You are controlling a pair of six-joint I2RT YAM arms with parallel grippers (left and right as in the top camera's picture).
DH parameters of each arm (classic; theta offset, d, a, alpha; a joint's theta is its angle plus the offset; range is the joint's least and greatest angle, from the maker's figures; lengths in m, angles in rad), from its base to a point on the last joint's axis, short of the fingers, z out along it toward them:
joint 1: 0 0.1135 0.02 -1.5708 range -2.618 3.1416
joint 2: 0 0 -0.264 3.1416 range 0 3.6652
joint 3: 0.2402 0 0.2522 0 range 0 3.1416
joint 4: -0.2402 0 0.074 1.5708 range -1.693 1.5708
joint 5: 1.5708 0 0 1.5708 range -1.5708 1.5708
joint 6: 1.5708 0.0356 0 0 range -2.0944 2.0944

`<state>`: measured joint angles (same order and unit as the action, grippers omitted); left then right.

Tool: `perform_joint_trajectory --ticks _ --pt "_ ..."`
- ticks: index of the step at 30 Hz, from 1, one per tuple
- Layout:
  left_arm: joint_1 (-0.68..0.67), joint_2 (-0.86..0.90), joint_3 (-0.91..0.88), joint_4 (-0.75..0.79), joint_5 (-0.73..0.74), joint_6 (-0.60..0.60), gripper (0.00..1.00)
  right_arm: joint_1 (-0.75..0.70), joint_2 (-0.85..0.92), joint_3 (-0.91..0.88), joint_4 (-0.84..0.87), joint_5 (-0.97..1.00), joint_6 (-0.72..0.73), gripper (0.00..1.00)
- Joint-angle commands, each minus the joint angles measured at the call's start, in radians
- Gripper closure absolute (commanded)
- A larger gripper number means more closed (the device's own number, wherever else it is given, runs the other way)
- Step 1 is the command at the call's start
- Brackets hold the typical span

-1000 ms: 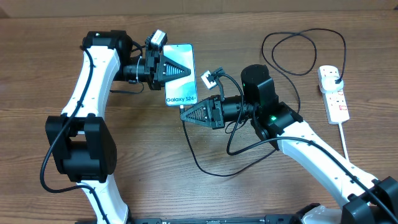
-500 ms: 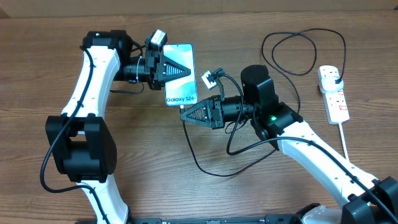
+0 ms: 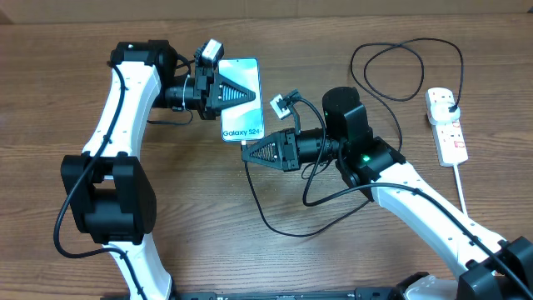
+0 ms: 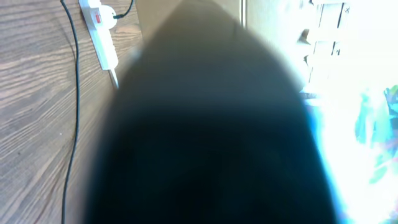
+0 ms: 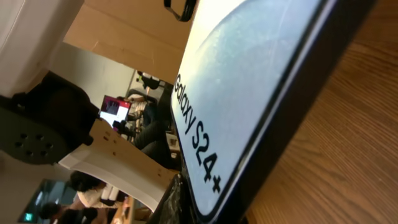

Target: Plug charger to phone and switch on socket

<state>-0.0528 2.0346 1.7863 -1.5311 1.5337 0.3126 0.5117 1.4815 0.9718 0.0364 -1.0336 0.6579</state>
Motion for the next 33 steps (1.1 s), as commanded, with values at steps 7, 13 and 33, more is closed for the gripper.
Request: perform_joint_trajectory --ticks 7,13,33 --pt "-0.006 -0.041 0.001 0.025 0.047 -0.006 0.96 -0.003 0.004 -0.005 0.044 0.088 0.114 0.96" --pt "-0.006 -0.041 0.001 0.026 0.047 0.002 0.96 -0.003 0.004 -0.005 0.057 0.121 0.124 0.96" --pt "-0.007 -0.041 0.001 0.065 -0.049 0.005 0.96 -0.024 0.004 -0.005 0.052 0.059 0.127 0.96"
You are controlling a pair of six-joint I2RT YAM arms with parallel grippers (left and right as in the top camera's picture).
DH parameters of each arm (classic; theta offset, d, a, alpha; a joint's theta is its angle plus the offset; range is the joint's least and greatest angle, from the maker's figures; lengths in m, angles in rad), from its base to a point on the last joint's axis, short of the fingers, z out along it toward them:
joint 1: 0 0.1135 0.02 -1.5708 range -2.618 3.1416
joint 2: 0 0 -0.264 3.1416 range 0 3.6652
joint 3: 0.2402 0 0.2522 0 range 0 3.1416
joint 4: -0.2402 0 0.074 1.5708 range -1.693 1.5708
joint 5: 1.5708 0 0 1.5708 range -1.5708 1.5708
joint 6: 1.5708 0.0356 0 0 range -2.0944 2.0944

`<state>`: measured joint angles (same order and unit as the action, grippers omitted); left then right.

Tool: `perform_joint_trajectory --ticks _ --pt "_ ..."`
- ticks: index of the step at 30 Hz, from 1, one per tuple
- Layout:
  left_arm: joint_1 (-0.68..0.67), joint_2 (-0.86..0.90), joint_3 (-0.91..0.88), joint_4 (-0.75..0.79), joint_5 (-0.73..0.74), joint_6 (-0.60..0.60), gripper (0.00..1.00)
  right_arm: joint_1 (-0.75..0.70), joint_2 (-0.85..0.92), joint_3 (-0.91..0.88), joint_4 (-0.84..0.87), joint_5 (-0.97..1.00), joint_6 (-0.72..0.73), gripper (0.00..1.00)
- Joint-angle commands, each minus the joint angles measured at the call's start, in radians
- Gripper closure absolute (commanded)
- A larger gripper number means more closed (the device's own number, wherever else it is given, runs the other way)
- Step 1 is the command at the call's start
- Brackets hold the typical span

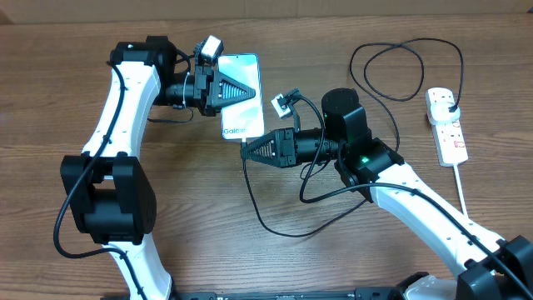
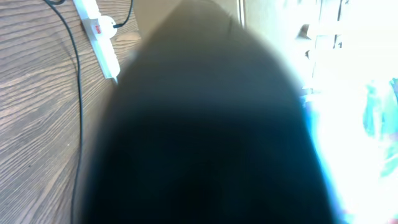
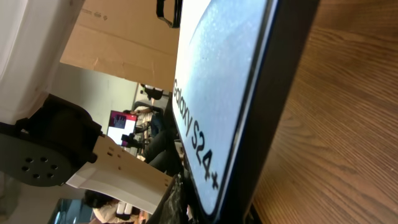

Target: Plug charger to phone and switch on socket

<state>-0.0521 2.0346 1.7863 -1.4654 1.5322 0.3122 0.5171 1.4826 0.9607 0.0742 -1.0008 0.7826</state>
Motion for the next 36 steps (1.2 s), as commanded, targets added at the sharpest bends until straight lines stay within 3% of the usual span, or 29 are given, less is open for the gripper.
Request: perform_joint_trajectory --ticks 1,36 --pt "-0.008 -0.041 0.001 -0.003 -0.047 0.005 0.96 -0.035 0.003 0.006 0.014 0.026 0.002 0.96" --pt "-0.054 -0.041 0.001 -0.019 -0.061 0.002 0.96 -0.087 0.003 0.006 0.097 0.069 0.079 0.96"
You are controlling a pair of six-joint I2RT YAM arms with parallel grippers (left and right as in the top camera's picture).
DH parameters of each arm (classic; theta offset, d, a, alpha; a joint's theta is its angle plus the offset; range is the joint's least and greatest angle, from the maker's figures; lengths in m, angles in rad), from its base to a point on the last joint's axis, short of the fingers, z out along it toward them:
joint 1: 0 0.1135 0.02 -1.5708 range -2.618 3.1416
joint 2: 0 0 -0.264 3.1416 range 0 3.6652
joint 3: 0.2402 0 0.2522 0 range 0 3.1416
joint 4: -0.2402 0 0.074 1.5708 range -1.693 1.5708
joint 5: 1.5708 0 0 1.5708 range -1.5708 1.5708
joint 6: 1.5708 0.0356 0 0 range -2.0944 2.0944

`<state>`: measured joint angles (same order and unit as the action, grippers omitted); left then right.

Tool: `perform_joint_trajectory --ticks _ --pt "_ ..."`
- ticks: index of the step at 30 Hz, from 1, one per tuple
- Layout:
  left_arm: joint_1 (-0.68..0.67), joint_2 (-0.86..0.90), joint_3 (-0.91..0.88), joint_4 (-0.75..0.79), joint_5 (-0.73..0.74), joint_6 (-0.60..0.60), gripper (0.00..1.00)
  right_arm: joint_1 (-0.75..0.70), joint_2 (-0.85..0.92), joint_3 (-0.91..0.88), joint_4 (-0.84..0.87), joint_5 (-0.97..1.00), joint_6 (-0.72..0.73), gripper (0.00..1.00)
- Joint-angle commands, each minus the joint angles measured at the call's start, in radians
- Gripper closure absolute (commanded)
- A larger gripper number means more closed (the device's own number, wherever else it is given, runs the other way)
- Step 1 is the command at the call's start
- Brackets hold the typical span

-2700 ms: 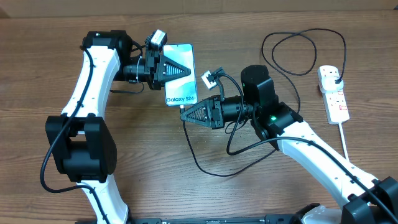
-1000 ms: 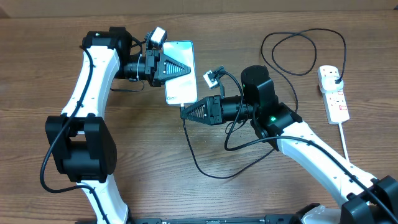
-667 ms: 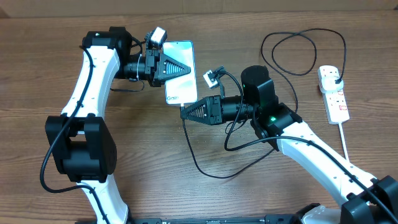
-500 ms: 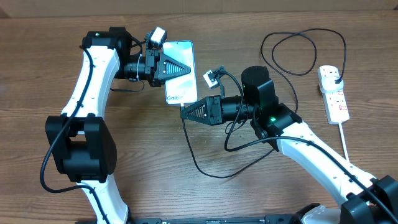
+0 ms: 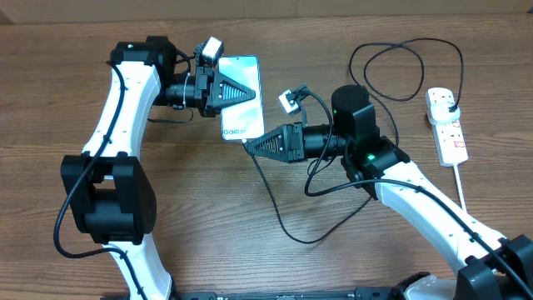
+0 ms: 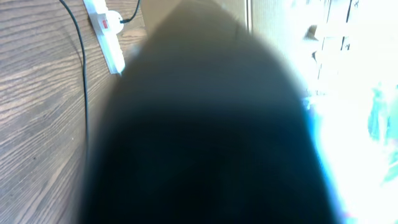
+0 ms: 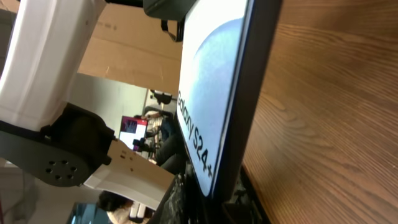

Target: Plug charger to phone and switch on socket

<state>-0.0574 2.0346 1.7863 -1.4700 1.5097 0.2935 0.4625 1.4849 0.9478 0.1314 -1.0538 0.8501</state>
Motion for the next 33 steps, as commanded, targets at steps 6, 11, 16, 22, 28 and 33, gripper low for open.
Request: perform_joint_trajectory --ticks 6,11,16,22,28,33 --pt "-0.059 -0.041 0.001 -0.014 -0.019 0.020 0.96 -0.032 0.001 0.019 0.045 0.121 0.014 0.96" --pt "-0.039 -0.041 0.001 0.006 -0.016 0.020 0.96 -0.032 0.001 0.019 0.005 0.106 -0.019 0.96" --pt "-0.002 -0.041 0.001 0.055 -0.021 0.017 0.96 -0.032 0.001 0.019 -0.132 0.084 -0.152 0.96" --pt "0.055 -0.041 0.001 0.070 -0.076 0.012 0.96 -0.033 0.001 0.019 -0.360 0.091 -0.364 0.96" --pt "0.081 -0.041 0.001 0.069 -0.184 -0.022 0.96 -0.033 0.000 0.019 -0.694 0.441 -0.501 0.96" --pt "0.079 -0.041 0.001 0.069 -0.246 -0.040 0.96 -0.033 0.000 0.019 -0.889 0.863 -0.466 0.96"
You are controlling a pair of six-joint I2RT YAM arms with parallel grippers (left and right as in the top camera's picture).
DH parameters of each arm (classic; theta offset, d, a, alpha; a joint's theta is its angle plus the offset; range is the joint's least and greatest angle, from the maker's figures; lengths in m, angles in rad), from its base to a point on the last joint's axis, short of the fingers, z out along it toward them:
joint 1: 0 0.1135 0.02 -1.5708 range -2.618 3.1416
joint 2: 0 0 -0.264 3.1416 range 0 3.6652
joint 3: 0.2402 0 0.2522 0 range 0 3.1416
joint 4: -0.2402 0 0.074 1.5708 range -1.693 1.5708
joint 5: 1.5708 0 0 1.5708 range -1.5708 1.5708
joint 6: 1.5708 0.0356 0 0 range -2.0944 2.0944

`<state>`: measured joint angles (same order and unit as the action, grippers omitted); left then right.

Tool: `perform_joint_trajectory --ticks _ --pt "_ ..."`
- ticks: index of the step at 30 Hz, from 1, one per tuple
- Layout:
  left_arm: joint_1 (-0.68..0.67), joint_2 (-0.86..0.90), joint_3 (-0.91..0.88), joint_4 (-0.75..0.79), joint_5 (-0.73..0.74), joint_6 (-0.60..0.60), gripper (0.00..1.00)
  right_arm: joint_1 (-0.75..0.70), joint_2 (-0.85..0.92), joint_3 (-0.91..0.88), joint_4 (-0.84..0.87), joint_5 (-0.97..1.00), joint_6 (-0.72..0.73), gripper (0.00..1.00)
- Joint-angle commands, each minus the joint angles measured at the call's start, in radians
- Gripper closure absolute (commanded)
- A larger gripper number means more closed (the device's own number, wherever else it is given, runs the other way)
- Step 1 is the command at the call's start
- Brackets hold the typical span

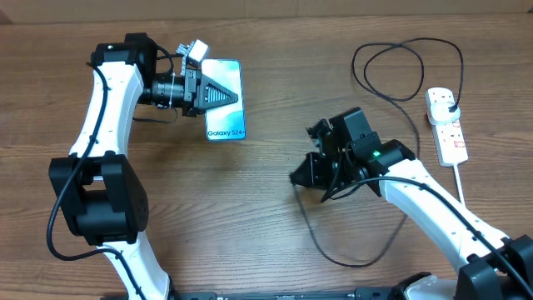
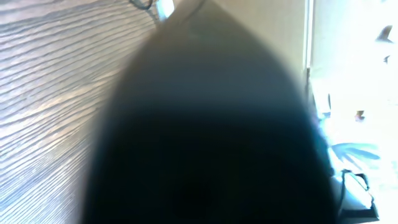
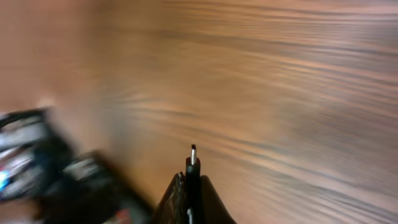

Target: Plug charger to phone and switch on socket

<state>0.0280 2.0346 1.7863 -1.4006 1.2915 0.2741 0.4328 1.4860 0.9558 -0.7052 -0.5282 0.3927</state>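
My left gripper [image 1: 218, 96] is shut on the phone [image 1: 226, 121], a light-blue screen reading "Galaxy S24+", held above the table at the far left. In the left wrist view the phone [image 2: 205, 137] is a dark blur filling the frame. My right gripper [image 1: 298, 175] hangs at mid-table, well right of the phone, shut on the black charger plug [image 3: 193, 165], whose metal tip points away from the fingers. The black cable [image 1: 353, 62] loops at the back right to the white power strip [image 1: 450, 137].
The wooden table [image 1: 166, 217] spreads under both arms. More of the cable trails in a loop on the table below the right arm. The power strip lies near the right edge with an adapter plugged into its far end.
The right gripper, which held the plug at the phone's lower edge, now sits lower and further right, away from the phone. The left arm has carried the phone to the left.
First the left gripper held the phone up while the right gripper held the plug just below its bottom edge. At the two later moments the plug was pressed close against that edge. Now the two arms are apart, the plug still in the right gripper.
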Motion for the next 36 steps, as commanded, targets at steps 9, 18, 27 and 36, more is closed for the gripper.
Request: perform_joint_trajectory --ticks 9,18,27,36 --pt "-0.008 -0.041 0.001 0.018 -0.043 -0.048 0.96 -0.003 0.008 0.011 -0.090 0.423 0.060 0.96" --pt "-0.009 -0.041 0.001 0.017 -0.080 -0.074 0.96 -0.003 0.031 0.011 -0.089 0.452 0.060 0.96" --pt "-0.009 -0.041 0.001 0.018 -0.081 -0.073 0.96 -0.003 0.031 0.011 -0.082 0.496 0.060 0.96" --pt "-0.009 -0.041 0.001 0.018 -0.094 -0.074 0.96 -0.003 0.097 0.010 -0.035 0.599 0.066 0.96"
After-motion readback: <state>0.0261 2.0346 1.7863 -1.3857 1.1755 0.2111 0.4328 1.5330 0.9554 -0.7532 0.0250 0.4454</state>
